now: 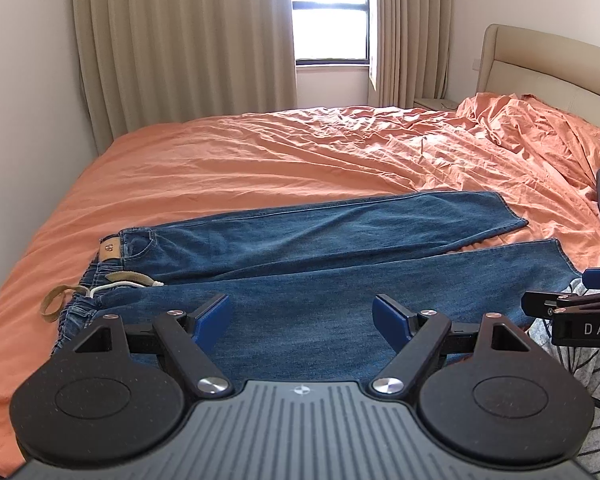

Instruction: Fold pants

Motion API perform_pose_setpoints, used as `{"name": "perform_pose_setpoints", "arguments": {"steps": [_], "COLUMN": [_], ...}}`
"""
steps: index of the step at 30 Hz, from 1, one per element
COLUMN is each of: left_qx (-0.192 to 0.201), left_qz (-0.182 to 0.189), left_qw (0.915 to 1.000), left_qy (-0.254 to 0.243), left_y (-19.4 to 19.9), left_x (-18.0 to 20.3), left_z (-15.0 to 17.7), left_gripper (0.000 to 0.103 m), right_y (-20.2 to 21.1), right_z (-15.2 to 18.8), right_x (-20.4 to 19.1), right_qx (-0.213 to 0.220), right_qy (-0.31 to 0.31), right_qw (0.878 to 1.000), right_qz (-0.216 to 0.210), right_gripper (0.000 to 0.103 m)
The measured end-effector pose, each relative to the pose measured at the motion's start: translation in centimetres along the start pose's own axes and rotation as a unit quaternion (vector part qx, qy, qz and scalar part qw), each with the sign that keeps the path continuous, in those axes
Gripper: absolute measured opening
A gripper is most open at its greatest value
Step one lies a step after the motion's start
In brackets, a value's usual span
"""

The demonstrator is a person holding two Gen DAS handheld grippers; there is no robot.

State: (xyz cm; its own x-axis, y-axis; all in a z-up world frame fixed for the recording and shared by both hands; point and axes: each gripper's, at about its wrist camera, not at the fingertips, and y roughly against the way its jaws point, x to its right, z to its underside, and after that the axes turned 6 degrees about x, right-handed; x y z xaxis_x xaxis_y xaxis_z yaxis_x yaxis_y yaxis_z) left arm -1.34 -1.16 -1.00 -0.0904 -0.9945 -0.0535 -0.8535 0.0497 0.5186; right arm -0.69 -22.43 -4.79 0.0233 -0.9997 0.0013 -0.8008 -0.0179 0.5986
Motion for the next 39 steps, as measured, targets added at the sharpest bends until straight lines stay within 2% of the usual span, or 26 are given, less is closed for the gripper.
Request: {"name": "perform_pose_setpoints", "arguments": {"steps": [39], "left_qx": [-0.003], "left_qz": [0.003], "left_qw": [1.0000], "left_qy": [0.004], "left_y": [0.59], "left_x": [-0.56], "left_z": [0.61], "left_gripper": [0.094], "right_y": [0.31], "right_z": [0.38], "right_x": [-0.43], "right_qx": [0.003], "right_qy": [0.005], "right_qw": [1.000], "right_qz": [0.008], "right_gripper": [0.082]}}
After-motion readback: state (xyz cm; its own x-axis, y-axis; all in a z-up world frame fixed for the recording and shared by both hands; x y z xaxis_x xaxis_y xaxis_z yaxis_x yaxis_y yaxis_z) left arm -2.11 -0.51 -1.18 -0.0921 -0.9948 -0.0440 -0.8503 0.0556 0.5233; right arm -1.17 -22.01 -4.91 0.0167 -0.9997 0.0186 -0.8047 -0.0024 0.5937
